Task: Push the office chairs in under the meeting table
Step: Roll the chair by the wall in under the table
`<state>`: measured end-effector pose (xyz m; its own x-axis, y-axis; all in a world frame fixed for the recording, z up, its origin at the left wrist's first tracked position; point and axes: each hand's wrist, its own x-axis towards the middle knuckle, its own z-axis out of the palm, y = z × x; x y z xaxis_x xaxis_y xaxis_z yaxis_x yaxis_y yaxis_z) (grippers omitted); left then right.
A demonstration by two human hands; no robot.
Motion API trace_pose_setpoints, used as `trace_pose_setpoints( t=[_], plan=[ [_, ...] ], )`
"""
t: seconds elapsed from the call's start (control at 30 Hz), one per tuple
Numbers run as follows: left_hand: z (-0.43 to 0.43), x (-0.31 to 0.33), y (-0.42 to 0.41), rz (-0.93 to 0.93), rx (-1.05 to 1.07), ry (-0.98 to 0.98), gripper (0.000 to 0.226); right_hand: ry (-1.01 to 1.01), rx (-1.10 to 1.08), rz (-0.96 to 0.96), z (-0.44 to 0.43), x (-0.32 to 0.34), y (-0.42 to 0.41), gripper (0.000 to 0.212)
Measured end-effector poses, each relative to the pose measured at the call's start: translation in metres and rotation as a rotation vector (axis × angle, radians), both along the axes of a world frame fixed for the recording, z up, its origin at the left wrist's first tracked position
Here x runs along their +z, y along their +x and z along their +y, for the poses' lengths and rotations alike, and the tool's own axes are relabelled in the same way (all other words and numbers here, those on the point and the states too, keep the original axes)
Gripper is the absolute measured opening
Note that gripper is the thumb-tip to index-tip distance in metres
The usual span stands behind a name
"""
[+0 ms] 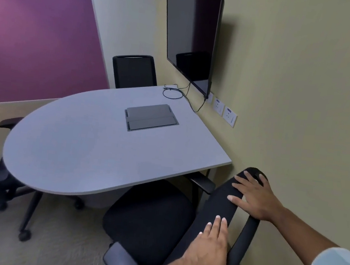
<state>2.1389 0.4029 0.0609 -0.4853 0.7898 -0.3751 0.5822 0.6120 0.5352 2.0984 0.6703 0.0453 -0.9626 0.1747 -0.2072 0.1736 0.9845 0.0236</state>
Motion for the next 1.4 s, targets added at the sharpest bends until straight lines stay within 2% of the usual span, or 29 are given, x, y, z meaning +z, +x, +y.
trace_pose_setpoints(
  t=[0.17, 0.27, 0.4, 0.63, 0.77, 0.9, 1.13, 1.4],
  plan=[
    [-0.035, 0.003, 0.018, 0.134, 0.025, -0.151, 0.11, -0.021, -0.025, 0.061, -0.036, -0.011, 0.029, 0.103],
    [-0.061, -0.009, 0.026, 0.207, 0.093, -0.114, 0.109, -0.012, -0.054, 0.091, -0.061, -0.018, 0.045, 0.112],
    [-0.099, -0.02, 0.026, 0.305, 0.161, -0.107, 0.131, -0.035, -0.029, 0.108, -0.099, -0.019, 0.063, 0.125],
    [-0.165, -0.033, 0.009, 0.504, 0.271, -0.076, 0.132, -0.133, 0.192, 0.115, -0.121, -0.021, 0.093, 0.102],
    [-0.193, -0.033, -0.001, 0.601, 0.306, -0.064, 0.102, -0.145, 0.238, 0.143, -0.13, -0.016, 0.099, 0.098],
    [-0.212, -0.036, -0.007, 0.664, 0.339, -0.068, 0.092, -0.154, 0.251, 0.17, -0.14, -0.016, 0.104, 0.097],
    [-0.222, -0.035, -0.019, 0.682, 0.348, -0.043, 0.091, -0.158, 0.206, 0.273, -0.152, -0.021, 0.1, 0.093],
    [-0.212, -0.036, -0.034, 0.69, 0.331, -0.072, 0.086, -0.157, 0.22, 0.289, -0.144, -0.016, 0.08, 0.092]
  ],
)
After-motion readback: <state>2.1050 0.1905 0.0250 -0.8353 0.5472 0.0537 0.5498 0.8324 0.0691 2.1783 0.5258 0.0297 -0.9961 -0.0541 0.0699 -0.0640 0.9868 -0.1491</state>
